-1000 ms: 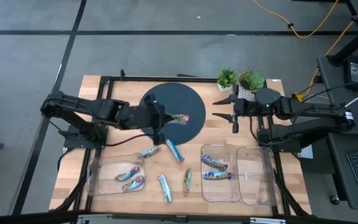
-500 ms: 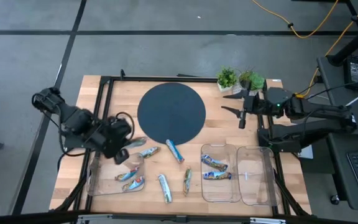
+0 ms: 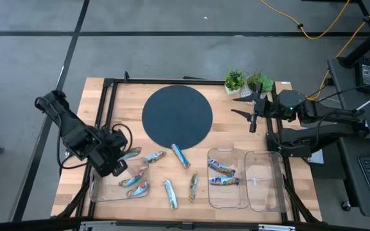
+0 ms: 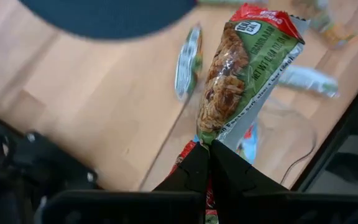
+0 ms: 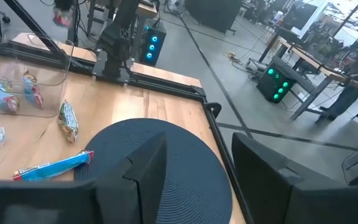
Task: Pick and place Granola Bars by type
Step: Put the red granola bar into the left transparent bin
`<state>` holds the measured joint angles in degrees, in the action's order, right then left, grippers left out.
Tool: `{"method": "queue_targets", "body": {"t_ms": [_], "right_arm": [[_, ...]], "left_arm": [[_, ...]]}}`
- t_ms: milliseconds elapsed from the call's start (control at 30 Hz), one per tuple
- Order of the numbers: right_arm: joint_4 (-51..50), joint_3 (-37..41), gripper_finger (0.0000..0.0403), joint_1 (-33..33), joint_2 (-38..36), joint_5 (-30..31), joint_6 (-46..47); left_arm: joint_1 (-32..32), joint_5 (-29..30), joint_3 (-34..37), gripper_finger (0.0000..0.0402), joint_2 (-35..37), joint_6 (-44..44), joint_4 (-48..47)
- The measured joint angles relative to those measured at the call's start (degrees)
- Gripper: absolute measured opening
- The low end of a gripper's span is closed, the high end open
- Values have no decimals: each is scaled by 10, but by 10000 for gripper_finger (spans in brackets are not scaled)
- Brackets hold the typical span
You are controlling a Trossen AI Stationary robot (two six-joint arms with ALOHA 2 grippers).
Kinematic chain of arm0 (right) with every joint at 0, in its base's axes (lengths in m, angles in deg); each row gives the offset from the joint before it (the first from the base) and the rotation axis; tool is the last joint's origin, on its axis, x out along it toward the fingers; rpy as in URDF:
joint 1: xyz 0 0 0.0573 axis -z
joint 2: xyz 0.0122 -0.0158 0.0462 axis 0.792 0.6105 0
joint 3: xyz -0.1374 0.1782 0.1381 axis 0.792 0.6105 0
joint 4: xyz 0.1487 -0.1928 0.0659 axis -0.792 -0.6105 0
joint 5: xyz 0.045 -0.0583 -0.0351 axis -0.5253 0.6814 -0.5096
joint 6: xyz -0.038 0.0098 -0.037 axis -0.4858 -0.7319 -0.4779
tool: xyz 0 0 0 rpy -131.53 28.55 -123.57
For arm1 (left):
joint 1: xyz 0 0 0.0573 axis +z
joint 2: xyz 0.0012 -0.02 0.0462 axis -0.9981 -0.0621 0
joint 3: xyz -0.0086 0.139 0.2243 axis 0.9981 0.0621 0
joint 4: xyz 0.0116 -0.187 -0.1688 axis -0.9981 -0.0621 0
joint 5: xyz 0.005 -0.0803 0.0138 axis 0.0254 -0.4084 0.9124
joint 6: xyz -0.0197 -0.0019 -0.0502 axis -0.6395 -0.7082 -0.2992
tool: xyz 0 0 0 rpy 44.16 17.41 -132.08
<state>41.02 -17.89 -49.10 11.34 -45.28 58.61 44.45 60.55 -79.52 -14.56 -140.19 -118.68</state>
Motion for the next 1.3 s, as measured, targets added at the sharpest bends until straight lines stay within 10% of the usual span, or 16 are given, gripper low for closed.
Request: {"method": "queue_targets", "body": {"t_ms": [667,1300], "right_arm": [[-51,0,184,0,0,0,29],[-50,0,184,0,0,0,27]], "left_arm": [[-175,-109,253,2,-7,-297,245],[-130,-156,353,29,-30,-312,351]]}}
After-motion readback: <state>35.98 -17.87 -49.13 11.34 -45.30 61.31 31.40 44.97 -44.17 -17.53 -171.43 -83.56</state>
